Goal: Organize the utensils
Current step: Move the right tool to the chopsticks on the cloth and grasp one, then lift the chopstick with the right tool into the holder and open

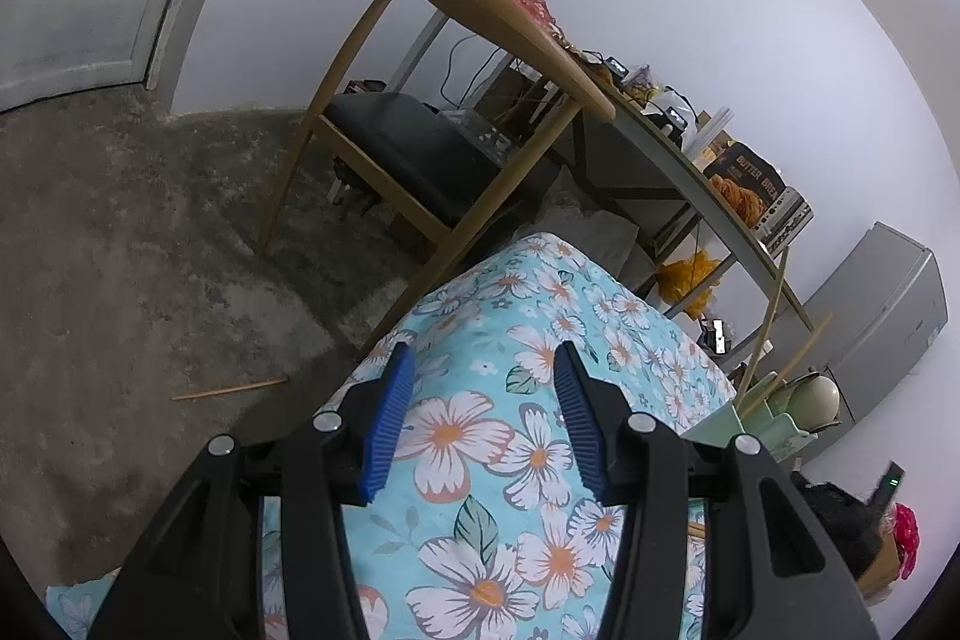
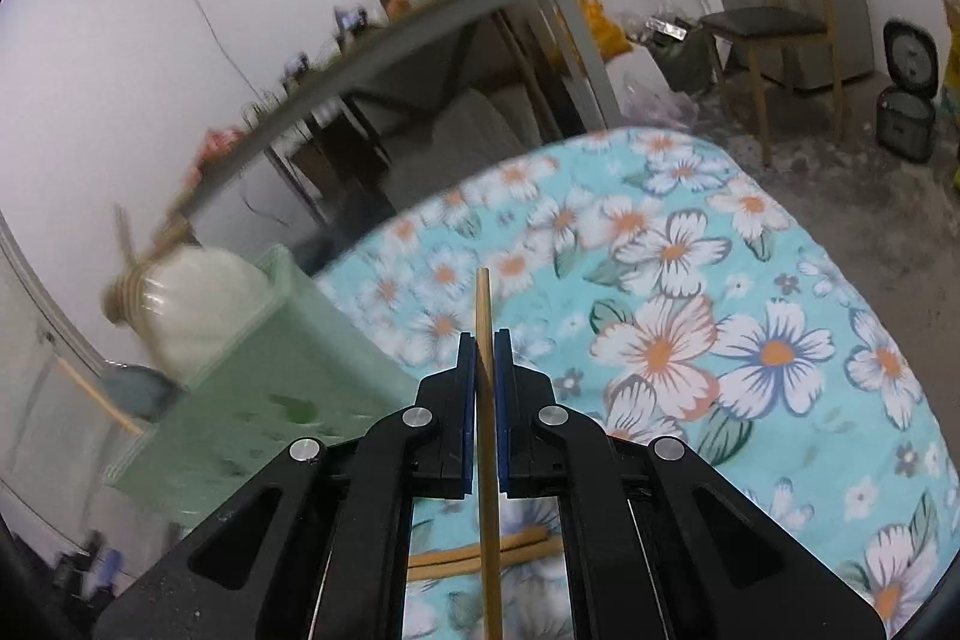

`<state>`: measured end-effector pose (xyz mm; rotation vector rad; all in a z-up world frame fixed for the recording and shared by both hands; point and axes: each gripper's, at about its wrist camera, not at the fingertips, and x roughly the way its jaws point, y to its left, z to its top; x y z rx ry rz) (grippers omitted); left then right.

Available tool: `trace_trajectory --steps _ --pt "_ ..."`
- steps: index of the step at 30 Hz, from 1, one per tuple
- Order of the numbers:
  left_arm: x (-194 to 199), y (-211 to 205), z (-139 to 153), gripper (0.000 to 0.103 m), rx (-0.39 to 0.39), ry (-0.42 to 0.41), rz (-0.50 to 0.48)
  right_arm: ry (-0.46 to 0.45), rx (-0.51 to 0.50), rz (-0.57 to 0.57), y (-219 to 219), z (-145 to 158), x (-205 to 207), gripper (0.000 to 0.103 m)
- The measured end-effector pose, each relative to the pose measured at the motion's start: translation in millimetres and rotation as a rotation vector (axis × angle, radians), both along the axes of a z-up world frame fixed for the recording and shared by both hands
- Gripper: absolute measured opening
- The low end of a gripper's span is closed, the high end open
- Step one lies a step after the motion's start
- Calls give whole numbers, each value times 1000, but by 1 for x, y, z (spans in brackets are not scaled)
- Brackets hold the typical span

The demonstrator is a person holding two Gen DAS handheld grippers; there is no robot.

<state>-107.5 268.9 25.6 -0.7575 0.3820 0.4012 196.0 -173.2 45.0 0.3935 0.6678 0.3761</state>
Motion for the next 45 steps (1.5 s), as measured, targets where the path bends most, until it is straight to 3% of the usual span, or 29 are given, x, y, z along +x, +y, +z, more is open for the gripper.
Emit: trace_trajectory --steps 3,8,13,16,20,30,34,37,45 --pt "-2 0 0 46 -8 -7 4 -78 66 -31 -14 16 -23 4" --pt "-3 2 -4 46 -52 -16 8 -283 120 -87 -23 63 -70 4" --pt "-6 -4 1 46 -29 -24 5 -400 233 -22 -21 110 -113 4" --pt "-5 -6 4 46 -8 -18 11 -475 241 23 -8 135 -129 4" --pt "-3 -3 2 46 -36 -24 2 -530 238 76 13 157 -134 4" --pt "1 -5 2 46 -39 -27 8 -425 281 198 72 173 -70 4" --pt "2 -7 9 46 9 -25 31 -461 245 163 85 176 -66 4" --pt "6 -7 9 46 7 -21 20 -428 246 172 92 173 -57 4" --pt "6 3 1 46 -48 -20 16 -443 195 122 97 171 -52 4"
